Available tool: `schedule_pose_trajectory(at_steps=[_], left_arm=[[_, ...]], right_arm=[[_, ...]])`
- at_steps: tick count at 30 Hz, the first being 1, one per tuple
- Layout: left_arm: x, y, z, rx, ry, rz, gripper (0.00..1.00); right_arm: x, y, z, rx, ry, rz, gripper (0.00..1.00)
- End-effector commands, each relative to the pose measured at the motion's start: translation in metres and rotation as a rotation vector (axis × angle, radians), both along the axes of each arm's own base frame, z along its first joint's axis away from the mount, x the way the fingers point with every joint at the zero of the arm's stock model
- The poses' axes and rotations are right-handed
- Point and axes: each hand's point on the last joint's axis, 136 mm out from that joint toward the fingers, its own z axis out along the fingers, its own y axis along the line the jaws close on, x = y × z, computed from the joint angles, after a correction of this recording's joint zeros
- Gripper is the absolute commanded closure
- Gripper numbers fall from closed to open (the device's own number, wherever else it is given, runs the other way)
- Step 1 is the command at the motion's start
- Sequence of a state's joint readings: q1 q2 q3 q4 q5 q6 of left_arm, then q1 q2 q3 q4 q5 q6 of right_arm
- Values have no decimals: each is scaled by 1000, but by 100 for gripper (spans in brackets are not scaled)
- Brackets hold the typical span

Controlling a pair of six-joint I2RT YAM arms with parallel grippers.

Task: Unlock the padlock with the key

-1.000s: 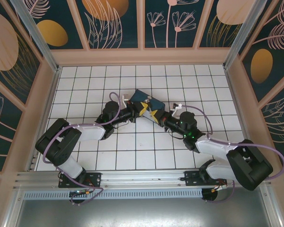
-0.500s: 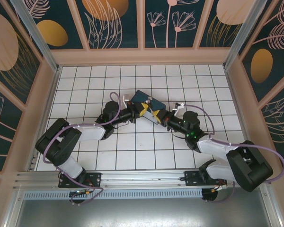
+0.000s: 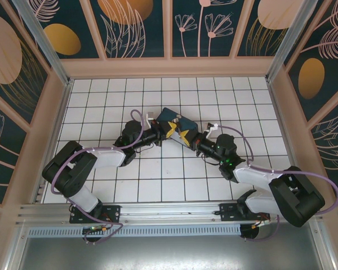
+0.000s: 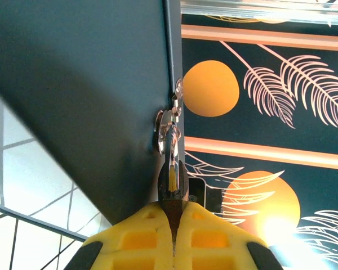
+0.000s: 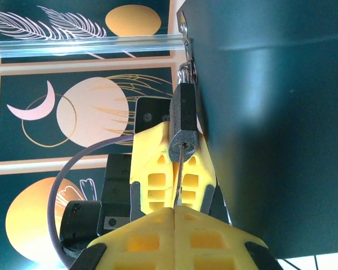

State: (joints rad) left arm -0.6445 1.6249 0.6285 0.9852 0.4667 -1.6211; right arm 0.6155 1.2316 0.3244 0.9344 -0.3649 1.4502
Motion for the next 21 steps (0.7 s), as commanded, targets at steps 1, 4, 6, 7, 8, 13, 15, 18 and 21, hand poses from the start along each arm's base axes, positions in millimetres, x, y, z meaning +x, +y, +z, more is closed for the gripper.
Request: schedule_pose_trajectory(at_steps=[1, 4, 6, 7, 8, 13, 15, 18, 21], left_arm=[[-23, -11, 40, -96, -117, -98, 100], [-24, -10, 39, -94, -116, -98, 100], [-25, -9, 40, -90, -120, -97, 100], [-25, -9, 40, -90, -121, -98, 100], [-25, -10, 40, -87, -121, -98, 100], [-25, -10, 40, -81, -126, -99, 100], [-26, -10, 40, -79, -127, -99, 100], [-26, -9, 39, -71, -128, -98, 100], [-26, -9, 38, -66, -125, -96, 100]], right_arm=[[10, -6, 4, 14, -15, -66, 99], [12, -6, 5, 16, -13, -75, 96], [13, -6, 5, 13, -14, -77, 95], [13, -6, 5, 14, -14, -77, 95], [13, -5, 5, 15, -14, -77, 95], [13, -5, 1, 10, -2, -77, 94], [13, -4, 0, 9, 3, -74, 94], [13, -3, -4, 11, 21, -72, 91], [13, -4, -6, 13, 22, -81, 91]])
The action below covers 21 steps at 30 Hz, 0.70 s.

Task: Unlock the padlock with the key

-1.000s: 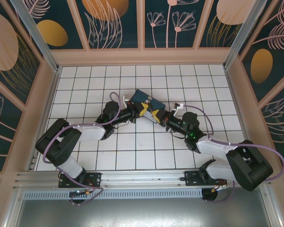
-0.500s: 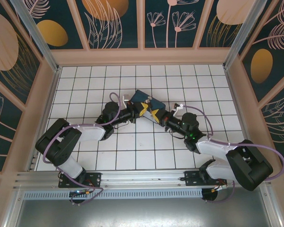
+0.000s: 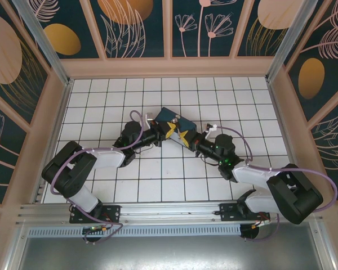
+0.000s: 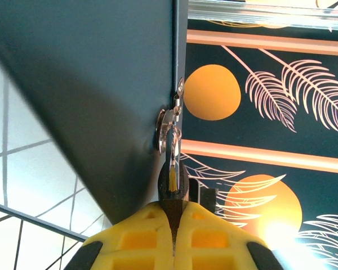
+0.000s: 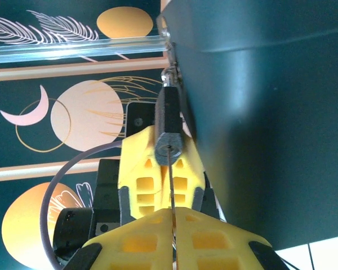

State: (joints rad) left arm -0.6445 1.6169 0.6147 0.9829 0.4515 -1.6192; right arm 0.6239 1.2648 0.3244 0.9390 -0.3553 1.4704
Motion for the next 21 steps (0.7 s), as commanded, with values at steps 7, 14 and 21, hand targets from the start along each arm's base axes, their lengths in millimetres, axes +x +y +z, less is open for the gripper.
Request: schedule_pose_trajectory(at_steps=[7, 14, 21], left_arm=[[-25, -12, 39, -65, -127, -110, 100], [-26, -13, 38, -64, -127, -113, 100], [-28, -16, 40, -67, -132, -123, 100]], right_arm=[[13, -10, 7, 31, -26, -93, 90], [12, -9, 12, 44, -46, -87, 91], [13, -9, 11, 48, -40, -95, 91]])
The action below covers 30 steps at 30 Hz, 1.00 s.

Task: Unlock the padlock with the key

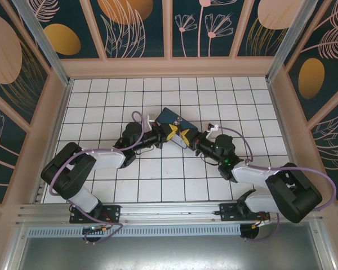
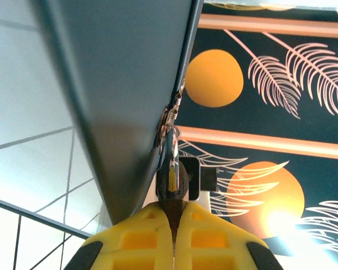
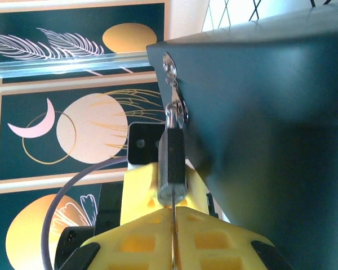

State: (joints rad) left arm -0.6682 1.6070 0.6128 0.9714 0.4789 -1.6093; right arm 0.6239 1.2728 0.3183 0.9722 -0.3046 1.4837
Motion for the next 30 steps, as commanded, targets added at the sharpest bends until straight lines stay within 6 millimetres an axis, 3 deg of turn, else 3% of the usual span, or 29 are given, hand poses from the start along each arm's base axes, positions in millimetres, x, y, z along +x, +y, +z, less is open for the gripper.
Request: schedule_pose_trajectory(at_steps=[1, 6, 15, 22, 30], left_arm=[[-15, -9, 39, -74, -124, -74, 100], [-16, -9, 37, -82, -108, -69, 100], [-12, -5, 38, -129, -69, -23, 100], [-23, -18, 50, -188, -64, -76, 100], [-35, -30, 50, -167, -65, -119, 100]], right_arm=[[6, -4, 10, 36, -38, -44, 94], [7, -4, 11, 37, -36, -44, 100], [2, -12, 7, 96, 4, -96, 100], [6, -15, 6, 159, 30, -152, 100], [12, -18, 8, 175, 32, -198, 100]])
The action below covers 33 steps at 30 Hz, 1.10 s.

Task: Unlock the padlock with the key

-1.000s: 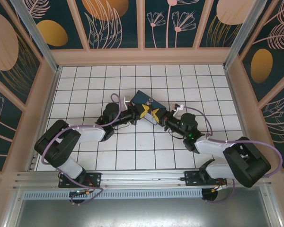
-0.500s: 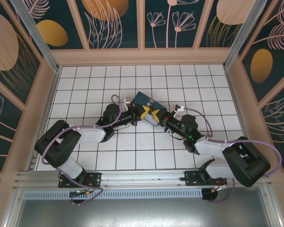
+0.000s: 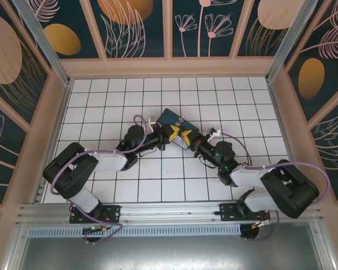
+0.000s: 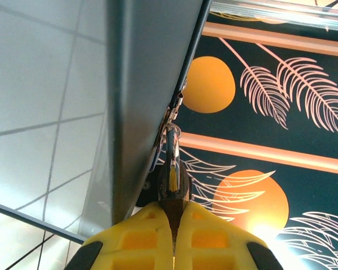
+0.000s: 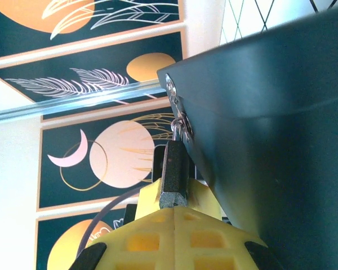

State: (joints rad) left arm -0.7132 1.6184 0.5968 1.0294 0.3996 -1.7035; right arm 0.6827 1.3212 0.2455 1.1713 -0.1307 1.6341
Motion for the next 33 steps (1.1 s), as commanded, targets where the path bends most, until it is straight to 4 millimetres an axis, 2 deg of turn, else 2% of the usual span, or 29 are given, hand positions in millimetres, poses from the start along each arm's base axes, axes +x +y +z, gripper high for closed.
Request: schedule_pose_trajectory(at_steps=[1, 4, 6, 12, 15, 19, 24, 26, 30, 33], left_arm=[[-32, -24, 50, -111, -137, -160, 100], [-32, -24, 48, -87, -140, -159, 100], [-29, -21, 39, -46, -120, -139, 100], [-7, 11, 24, -60, -61, -17, 100], [-2, 15, 25, -43, -71, 5, 100], [1, 16, 25, -53, -70, 17, 100], [4, 19, 20, -60, -56, 36, 100], [5, 20, 20, -56, -59, 42, 100], [7, 21, 18, -34, -64, 46, 100], [8, 21, 18, -27, -68, 51, 100]], right_arm=[[12, -7, 8, 24, -11, -73, 100], [15, 2, 7, -15, 11, -42, 100], [16, 6, 6, -30, 24, -28, 100], [7, -1, -10, -69, 81, -22, 87], [2, -5, -15, -72, 96, -22, 79], [0, -2, -16, -74, 99, 0, 74], [-4, -4, -26, -99, 122, 7, 71], [-6, -7, -26, -113, 119, 1, 74], [-8, -6, -16, -130, 83, 9, 76], [-9, -3, -11, -137, 67, 15, 73]])
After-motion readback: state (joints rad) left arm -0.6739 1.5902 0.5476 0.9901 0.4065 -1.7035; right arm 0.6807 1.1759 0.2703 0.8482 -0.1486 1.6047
